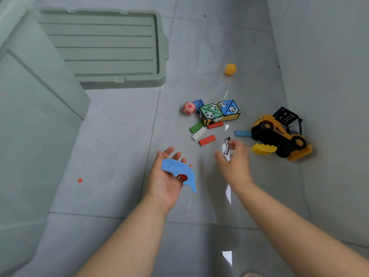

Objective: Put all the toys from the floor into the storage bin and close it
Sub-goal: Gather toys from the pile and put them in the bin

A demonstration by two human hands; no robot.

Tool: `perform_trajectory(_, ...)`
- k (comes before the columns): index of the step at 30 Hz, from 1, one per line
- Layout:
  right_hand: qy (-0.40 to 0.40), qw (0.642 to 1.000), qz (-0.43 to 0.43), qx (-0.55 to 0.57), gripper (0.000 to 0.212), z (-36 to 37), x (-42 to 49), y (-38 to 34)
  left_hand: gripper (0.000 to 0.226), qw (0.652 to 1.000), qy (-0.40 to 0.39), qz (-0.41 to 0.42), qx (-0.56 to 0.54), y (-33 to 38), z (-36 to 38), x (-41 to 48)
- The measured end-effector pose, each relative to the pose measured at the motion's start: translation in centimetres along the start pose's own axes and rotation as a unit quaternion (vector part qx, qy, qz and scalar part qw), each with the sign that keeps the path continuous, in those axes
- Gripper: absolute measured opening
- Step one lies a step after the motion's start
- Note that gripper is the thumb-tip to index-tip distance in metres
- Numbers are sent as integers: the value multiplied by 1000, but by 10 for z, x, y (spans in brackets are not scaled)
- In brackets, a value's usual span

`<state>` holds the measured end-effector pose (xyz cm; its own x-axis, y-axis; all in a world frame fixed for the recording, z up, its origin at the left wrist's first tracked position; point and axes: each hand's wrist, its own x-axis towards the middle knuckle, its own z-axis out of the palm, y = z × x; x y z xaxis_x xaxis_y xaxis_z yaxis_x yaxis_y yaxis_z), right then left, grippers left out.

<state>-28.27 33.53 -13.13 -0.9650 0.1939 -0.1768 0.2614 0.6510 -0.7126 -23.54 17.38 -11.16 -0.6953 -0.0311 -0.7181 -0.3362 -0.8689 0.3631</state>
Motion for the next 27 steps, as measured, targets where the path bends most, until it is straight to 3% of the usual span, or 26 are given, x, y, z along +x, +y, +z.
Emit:
perform_trajectory(3,-11,989,74,-123,55,-5,34,24,36,1000,-3,-2,3,2,-2,0)
perform_trajectory(6,-23,978,34,-204,37,4,43,27,35,1000,-1,-4,7,1,-3,1)
perform_trajectory(9,5,978,44,-202,20,6,44,29,35,1000,1,-8,8,1,-2,3)
perform_trajectory(11,0,983,80,-162,15,2,40,30,35,1000,2,-11,9,0,-1,4)
perform_trajectory(13,-14,994,100,-32,8,-3,27,22,37,1000,5,-14,12,-1,2,6)
perform_trajectory(15,-41,993,47,99,8,-8,3,4,41,1000,8,-16,16,-4,6,6)
perform_trajectory(18,-110,985,-60,120,23,-6,-40,-26,53,1000,15,-16,7,-7,14,6)
perform_trajectory(21,-161,969,-107,151,30,2,-65,-45,58,1000,11,-1,9,-4,32,-4)
perform_trajectory(24,-161,956,-149,194,48,5,-71,-75,49,999,9,43,12,18,57,-27)
perform_trajectory(27,-174,931,-198,252,40,4,-79,-139,31,982,51,171,58,66,78,-63)
